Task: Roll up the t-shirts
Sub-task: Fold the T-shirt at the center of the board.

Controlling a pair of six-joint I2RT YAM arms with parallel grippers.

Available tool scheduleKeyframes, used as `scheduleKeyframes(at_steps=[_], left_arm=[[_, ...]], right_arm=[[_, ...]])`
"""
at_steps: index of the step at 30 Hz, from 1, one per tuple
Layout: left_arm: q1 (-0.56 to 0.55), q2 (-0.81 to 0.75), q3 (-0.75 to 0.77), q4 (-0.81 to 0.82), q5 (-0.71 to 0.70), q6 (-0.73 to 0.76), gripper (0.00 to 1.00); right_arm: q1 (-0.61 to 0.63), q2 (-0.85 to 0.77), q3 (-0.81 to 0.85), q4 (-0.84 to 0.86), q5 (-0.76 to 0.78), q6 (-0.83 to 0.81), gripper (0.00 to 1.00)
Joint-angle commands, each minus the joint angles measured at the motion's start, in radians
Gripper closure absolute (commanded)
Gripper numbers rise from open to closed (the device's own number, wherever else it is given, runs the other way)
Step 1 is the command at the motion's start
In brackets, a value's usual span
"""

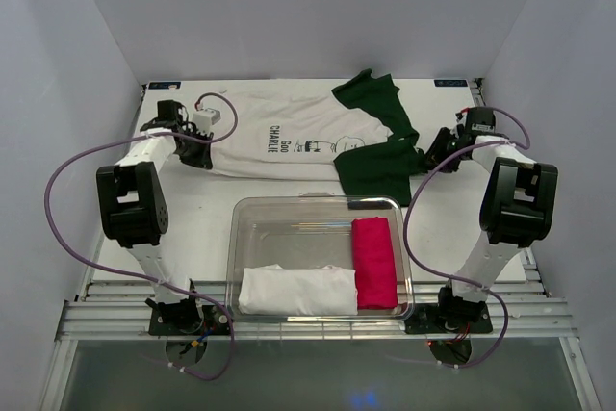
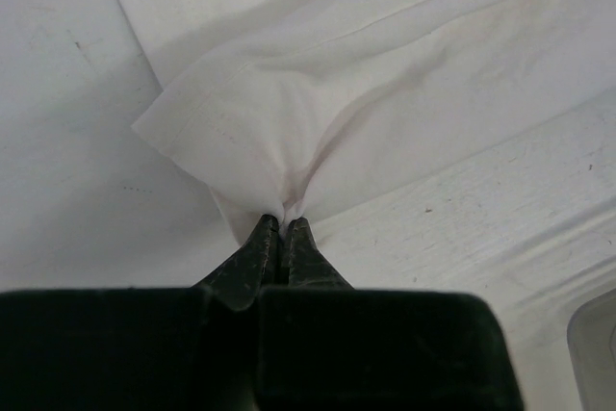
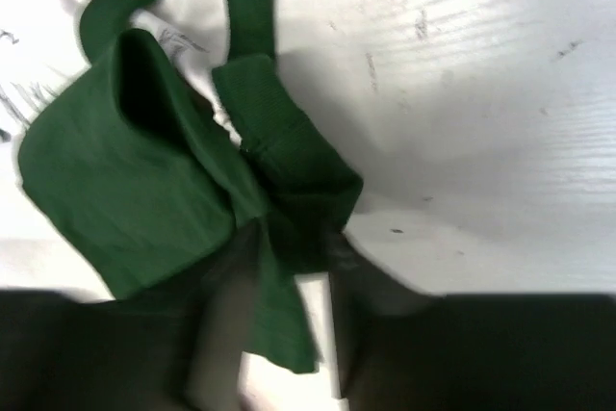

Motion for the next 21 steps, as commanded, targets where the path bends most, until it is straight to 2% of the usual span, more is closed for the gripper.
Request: scheduleKeyframes(at_steps=[1, 3, 4, 9, 11, 15, 21], left_arm=[[0.011, -0.036, -0.026, -0.030, 0.014, 0.034, 1.00], [0.011, -0.035, -0.035, -0.027, 0.008, 0.037, 1.00], [0.011, -0.035, -0.046, -0.025, 0.008, 0.040, 1.00], [0.011, -0.030, -0.061, -0.014, 0.005, 0.031, 1.00], [0.011, -0.023, -0.057, -0.008, 0.005, 0.027, 1.00], [0.011, -0.013, -0.041, -0.008, -0.001, 0.025, 1.00], [0.011, -0.004, -0.025, -0.010, 0.002, 0.025, 1.00]], right_arm=[[-0.006, 0.022, 0.051, -0.072, 0.063, -0.030, 0.55], [-0.006, 0.005, 0.064, -0.114, 0.107, -0.040, 0.42], [-0.005, -0.012, 0.055, -0.121, 0.156, -0.045, 0.41], [0.012, -0.150, -0.082, -0.115, 0.144, -0.062, 0.43], [0.062, -0.181, -0.161, -0.126, 0.136, -0.068, 0.44], [0.148, -0.179, -0.215, -0.181, 0.132, -0.062, 0.45], [0.161, -0.155, -0.271, -0.151, 0.135, -0.025, 0.45]])
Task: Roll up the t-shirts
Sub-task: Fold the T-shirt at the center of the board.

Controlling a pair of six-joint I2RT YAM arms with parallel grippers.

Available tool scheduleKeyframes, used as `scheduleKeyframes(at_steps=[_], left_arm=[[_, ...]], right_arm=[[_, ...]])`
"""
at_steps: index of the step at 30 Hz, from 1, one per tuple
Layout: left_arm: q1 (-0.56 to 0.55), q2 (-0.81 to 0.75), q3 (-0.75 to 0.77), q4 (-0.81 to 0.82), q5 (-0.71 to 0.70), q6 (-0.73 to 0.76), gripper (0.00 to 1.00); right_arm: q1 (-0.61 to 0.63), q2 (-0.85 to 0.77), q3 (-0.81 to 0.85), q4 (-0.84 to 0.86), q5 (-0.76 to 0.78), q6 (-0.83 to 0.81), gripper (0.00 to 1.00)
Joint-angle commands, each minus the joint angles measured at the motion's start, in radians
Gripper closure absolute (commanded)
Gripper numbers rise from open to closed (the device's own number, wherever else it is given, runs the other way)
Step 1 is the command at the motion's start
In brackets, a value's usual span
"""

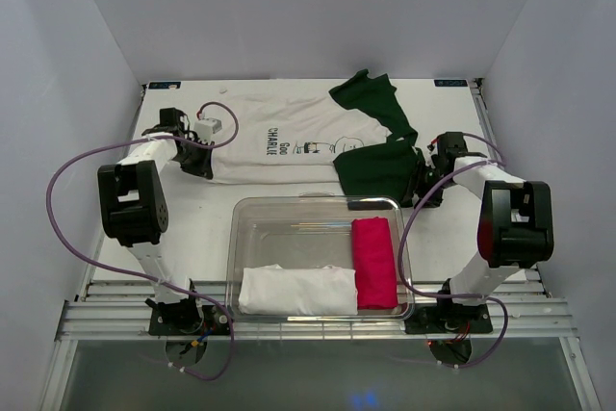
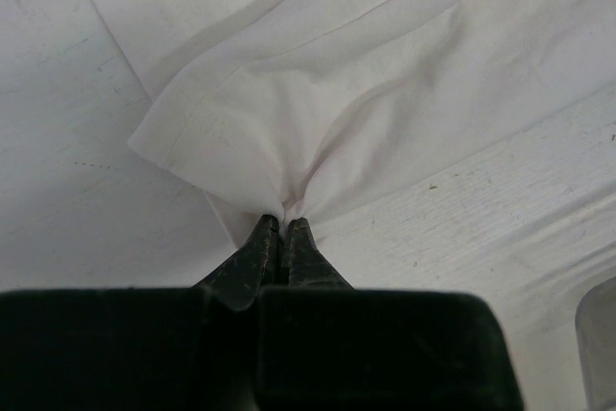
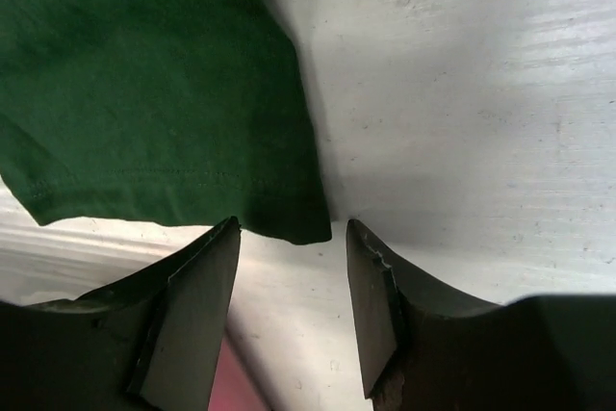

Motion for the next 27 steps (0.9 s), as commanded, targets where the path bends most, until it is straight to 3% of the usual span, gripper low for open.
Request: scheduleKeyframes(at_steps=[1, 4, 6, 10, 16, 21, 27], left_arm=[[0.007, -0.010, 0.035, 0.007, 0.006, 0.003, 1.00], [0.007, -0.011, 0.042, 0.007, 0.009, 0.000, 1.00], [0.007, -0.014, 0.045, 0.007, 0.004, 0.001, 1.00], [0.007, -0.024, 0.042, 0.009, -0.006, 0.009, 1.00], [0.007, -0.016, 0.050, 0.007, -0.009, 0.020, 1.00], [0.007, -0.007, 0.059, 0.009, -0.011, 0.024, 1.00], [0.007, 0.001, 0.067, 0.011, -0.015, 0.032, 1.00]], right_arm=[[-0.009, 0.037, -0.013, 0.009, 0.015, 0.012, 0.46], [-0.009, 0.069, 0.013, 0.037, 0.006, 0.015, 0.57], [-0.009, 0.081, 0.027, 0.033, 0.009, 0.007, 0.74], [-0.009, 0.081, 0.047, 0.033, -0.066, -0.012, 0.92], [-0.009, 0.086, 0.189, -0.003, -0.204, -0.075, 0.92], [-0.009, 0.129, 0.402, -0.004, -0.266, -0.039, 0.92], [0.008, 0.233, 0.535, 0.067, -0.361, 0.032, 0.92]])
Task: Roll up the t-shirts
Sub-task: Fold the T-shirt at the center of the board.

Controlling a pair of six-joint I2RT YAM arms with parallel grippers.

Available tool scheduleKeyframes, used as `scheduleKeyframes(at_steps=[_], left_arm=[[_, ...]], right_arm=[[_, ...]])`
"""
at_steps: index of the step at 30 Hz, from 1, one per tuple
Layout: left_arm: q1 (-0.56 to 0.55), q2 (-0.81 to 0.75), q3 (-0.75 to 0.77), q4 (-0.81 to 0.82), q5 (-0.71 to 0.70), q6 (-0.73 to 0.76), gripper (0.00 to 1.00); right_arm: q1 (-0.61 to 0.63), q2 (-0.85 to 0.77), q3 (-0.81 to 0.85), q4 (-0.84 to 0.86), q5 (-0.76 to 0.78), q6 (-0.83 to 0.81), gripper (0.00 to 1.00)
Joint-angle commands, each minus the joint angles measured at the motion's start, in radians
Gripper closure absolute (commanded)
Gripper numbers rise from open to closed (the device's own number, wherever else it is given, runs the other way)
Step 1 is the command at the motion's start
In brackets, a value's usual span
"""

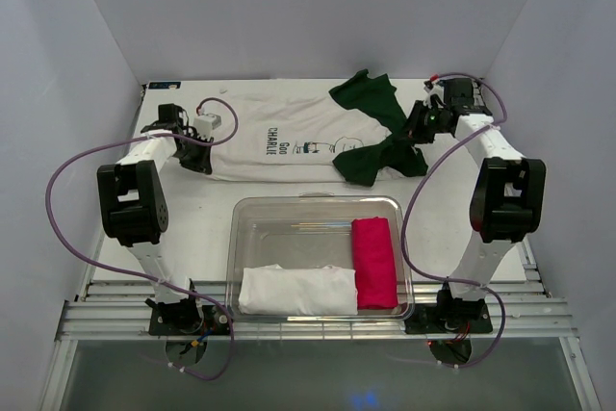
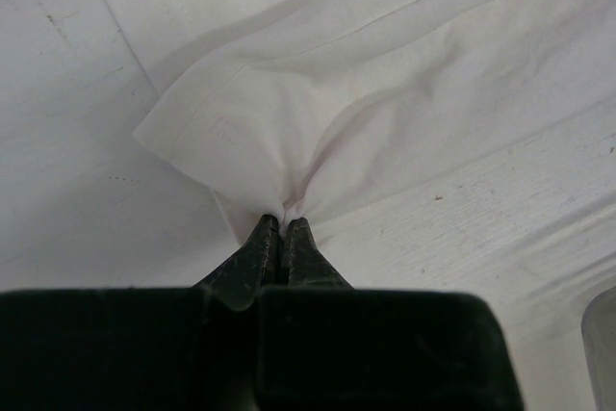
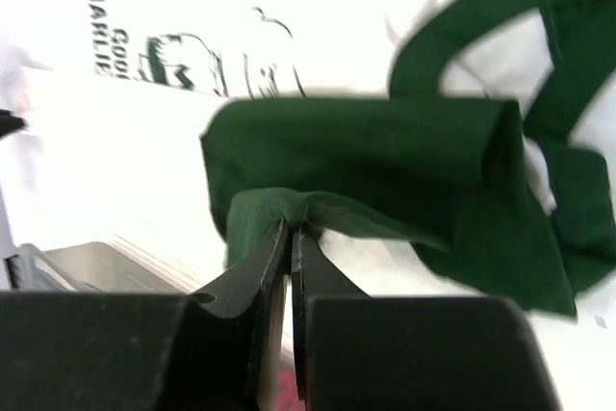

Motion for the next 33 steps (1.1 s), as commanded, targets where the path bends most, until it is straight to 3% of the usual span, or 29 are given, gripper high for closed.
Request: scheduleKeyframes(at_steps=[1, 7, 13, 18, 33], left_arm=[[0.007, -0.002, 0.033, 0.013, -0.014, 0.020, 1.00], [0.007, 0.006, 0.041, 0.016, -0.009, 0.023, 1.00], [0.007, 0.009, 0.045, 0.018, -0.008, 0.023, 1.00], [0.005, 0.003, 0.034, 0.021, -0.008, 0.022, 1.00], [0.005, 0.003, 0.042, 0.022, -0.015, 0.023, 1.00]], right_arm=[[0.028, 0.072, 0.077, 0.072, -0.102, 0.070, 0.92], [0.045, 0.208, 0.215, 0.299, -0.116, 0.268, 0.92], [0.060, 0.376, 0.430, 0.345, -0.089, 0.381, 0.92], [0.060, 0.410, 0.447, 0.504, -0.012, 0.478, 0.92], [0.075, 0.572, 0.571, 0.593, 0.059, 0.602, 0.92]])
